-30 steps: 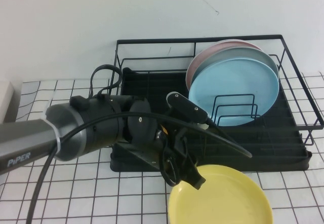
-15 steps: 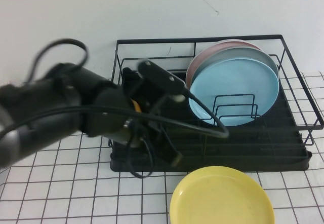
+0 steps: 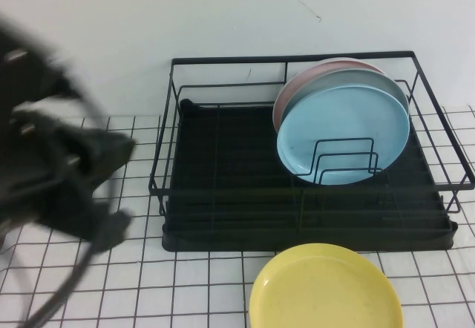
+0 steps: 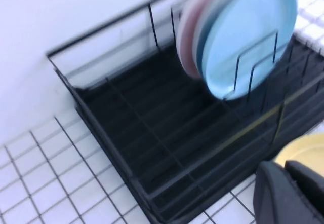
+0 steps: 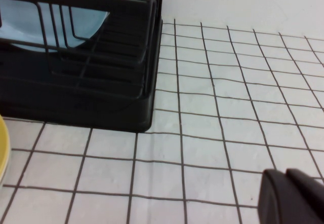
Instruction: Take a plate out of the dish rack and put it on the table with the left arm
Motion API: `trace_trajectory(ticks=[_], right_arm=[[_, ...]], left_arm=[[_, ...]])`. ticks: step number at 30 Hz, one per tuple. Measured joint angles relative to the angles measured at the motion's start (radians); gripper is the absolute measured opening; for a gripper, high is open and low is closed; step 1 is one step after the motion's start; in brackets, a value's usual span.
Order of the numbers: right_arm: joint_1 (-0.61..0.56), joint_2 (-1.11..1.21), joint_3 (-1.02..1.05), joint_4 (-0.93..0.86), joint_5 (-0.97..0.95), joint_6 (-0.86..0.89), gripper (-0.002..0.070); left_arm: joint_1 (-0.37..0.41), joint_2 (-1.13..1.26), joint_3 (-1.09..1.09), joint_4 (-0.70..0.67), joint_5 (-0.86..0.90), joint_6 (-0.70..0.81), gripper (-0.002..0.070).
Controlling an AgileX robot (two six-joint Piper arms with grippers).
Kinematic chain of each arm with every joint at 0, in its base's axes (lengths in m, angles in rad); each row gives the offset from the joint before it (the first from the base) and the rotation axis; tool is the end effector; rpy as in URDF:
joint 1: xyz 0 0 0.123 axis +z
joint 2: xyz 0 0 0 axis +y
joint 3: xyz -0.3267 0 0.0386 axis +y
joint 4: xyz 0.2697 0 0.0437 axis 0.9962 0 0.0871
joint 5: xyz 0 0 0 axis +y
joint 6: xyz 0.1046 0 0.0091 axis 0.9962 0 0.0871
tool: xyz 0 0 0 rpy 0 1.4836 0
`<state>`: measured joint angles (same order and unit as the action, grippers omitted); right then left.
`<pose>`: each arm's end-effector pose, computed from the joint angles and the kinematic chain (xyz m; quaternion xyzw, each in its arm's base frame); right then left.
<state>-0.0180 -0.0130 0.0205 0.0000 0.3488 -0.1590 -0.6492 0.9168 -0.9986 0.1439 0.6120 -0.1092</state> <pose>0.0440 -0.0008 0.1711 -0.0560 0.7936 -0.0535 0.6035 0.1581 -0.1091 0.4269 0.2515 0.8051 -0.1357 0.5198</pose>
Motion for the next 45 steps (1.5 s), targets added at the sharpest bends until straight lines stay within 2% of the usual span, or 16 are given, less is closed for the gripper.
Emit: trace_trajectory(ticks=[5,11,23,26,34,40,45], right_arm=[[0.000,0.000,0.000,0.000,0.000,0.000,-0.0004],[0.000,0.000,0.000,0.000,0.000,0.000,-0.0004],[0.000,0.000,0.000,0.000,0.000,0.000,-0.0004],[0.000,0.000,0.000,0.000,0.000,0.000,-0.0004],[0.000,0.000,0.000,0.000,0.000,0.000,-0.0004],[0.000,0.000,0.000,0.000,0.000,0.000,-0.0004],[0.000,0.000,0.000,0.000,0.000,0.000,-0.0004]], left_arm=[[0.000,-0.228,0.167,0.004,-0.072,-0.004,0.0000],[0.000,-0.401,0.276,0.004,-0.078,-0.008,-0.0001],[0.010,-0.482,0.370,0.006,-0.053,0.000,-0.0002],[0.082,-0.533,0.426,-0.033,-0.068,0.003,-0.0002],[0.396,-0.754,0.763,-0.072,-0.284,-0.058,-0.0002],[0.494,-0.921,1.009,-0.085,-0.355,-0.092,-0.0002],[0.516,-0.926,1.013,-0.089,-0.272,-0.119,-0.0002]])
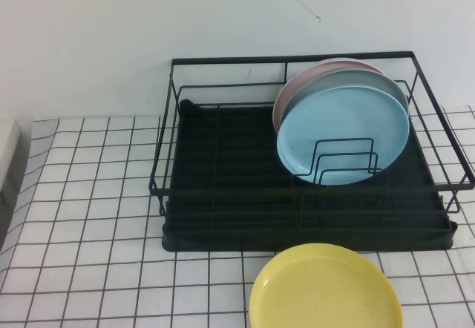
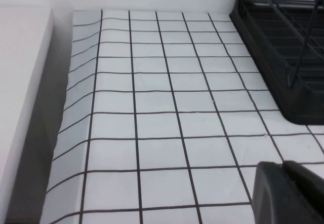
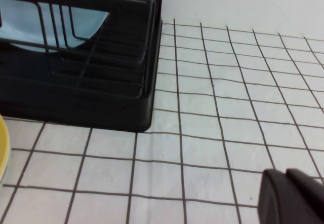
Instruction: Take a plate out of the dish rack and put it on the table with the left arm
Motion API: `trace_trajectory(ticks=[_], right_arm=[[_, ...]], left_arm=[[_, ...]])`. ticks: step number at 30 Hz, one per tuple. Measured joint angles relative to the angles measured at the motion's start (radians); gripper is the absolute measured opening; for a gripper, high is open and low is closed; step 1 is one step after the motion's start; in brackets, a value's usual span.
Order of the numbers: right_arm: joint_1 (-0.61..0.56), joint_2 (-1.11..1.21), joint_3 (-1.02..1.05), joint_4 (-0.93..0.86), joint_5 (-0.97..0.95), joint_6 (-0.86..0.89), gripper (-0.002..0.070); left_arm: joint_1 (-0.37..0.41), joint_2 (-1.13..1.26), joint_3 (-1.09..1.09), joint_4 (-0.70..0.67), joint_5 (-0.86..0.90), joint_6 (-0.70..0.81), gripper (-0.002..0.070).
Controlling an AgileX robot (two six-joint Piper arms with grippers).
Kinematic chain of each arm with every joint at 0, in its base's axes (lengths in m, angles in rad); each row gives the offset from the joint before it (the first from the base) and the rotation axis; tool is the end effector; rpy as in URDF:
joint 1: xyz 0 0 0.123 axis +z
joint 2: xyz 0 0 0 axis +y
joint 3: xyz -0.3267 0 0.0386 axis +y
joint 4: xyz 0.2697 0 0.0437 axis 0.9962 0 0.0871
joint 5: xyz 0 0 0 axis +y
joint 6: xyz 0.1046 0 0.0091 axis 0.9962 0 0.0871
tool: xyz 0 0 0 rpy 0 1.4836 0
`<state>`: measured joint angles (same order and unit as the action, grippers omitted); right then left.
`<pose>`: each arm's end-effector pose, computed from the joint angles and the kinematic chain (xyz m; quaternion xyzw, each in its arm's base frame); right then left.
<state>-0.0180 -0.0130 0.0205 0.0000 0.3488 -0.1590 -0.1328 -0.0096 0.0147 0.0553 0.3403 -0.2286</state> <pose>0.0440 -0.0008 0.1711 -0.0560 0.7936 -0.0535 0.6035 0.0442 -0.0040 0.1740 -0.0229 0.7918 -0.0868 0.6042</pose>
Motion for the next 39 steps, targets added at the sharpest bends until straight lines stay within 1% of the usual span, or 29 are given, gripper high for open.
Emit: trace_trajectory(ticks=[7,17,21,25,39], right_arm=[[0.000,0.000,0.000,0.000,0.000,0.000,-0.0004],[0.000,0.000,0.000,0.000,0.000,0.000,-0.0004],[0.000,0.000,0.000,0.000,0.000,0.000,-0.0004],[0.000,0.000,0.000,0.000,0.000,0.000,-0.0004],[0.000,0.000,0.000,0.000,0.000,0.000,-0.0004]], left_arm=[[0.000,-0.002,-0.002,-0.001,0.011,0.012,-0.0002],[0.000,-0.002,-0.002,-0.055,0.003,0.016,-0.0002],[0.000,-0.005,-0.002,-0.166,0.001,0.130,-0.0002],[0.000,-0.005,-0.002,-0.205,0.001,0.191,-0.0002],[0.000,-0.005,-0.002,-0.216,-0.001,0.189,-0.0002]])
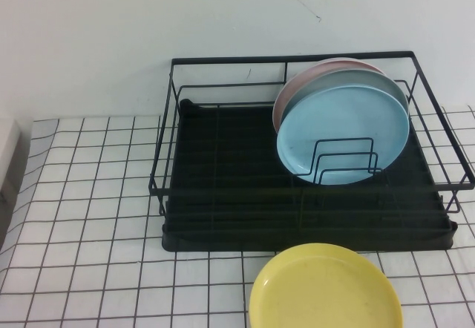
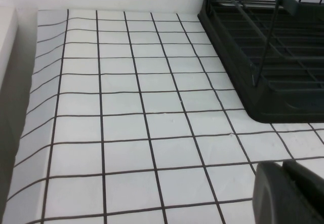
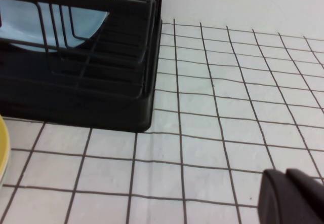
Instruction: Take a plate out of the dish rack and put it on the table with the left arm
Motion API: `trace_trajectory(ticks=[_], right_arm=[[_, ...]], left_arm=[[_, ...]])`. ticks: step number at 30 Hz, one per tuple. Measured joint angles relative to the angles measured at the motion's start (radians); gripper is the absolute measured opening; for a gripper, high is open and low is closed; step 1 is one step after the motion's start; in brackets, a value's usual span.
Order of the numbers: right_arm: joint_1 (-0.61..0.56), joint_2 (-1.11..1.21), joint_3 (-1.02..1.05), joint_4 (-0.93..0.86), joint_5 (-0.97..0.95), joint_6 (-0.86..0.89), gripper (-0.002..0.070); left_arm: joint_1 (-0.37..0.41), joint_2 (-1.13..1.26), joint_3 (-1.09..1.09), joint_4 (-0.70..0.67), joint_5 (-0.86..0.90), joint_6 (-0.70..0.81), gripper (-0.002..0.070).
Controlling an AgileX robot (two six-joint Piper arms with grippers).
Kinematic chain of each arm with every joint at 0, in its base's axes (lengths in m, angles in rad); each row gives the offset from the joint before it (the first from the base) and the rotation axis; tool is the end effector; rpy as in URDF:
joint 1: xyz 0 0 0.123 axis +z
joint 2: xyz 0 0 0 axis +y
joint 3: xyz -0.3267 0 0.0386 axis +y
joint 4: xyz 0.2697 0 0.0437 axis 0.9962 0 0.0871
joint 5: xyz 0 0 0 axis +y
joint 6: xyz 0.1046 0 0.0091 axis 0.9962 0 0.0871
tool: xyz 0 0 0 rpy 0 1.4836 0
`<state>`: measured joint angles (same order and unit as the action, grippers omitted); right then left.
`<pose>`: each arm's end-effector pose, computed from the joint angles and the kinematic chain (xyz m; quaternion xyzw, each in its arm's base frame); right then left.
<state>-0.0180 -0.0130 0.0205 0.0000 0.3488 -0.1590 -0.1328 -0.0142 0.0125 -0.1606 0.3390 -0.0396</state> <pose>0.0440 -0.0008 0.1711 -0.0560 0.7936 -0.0535 0.6035 0.0430 -0.0114 0.1755 -0.0067 0.7884 -0.1199 0.6033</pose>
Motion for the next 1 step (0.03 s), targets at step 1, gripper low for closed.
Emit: trace_trajectory(ticks=[1], right_arm=[[0.000,0.000,0.000,0.000,0.000,0.000,-0.0004]], left_arm=[[0.000,0.000,0.000,0.000,0.000,0.000,-0.0002]])
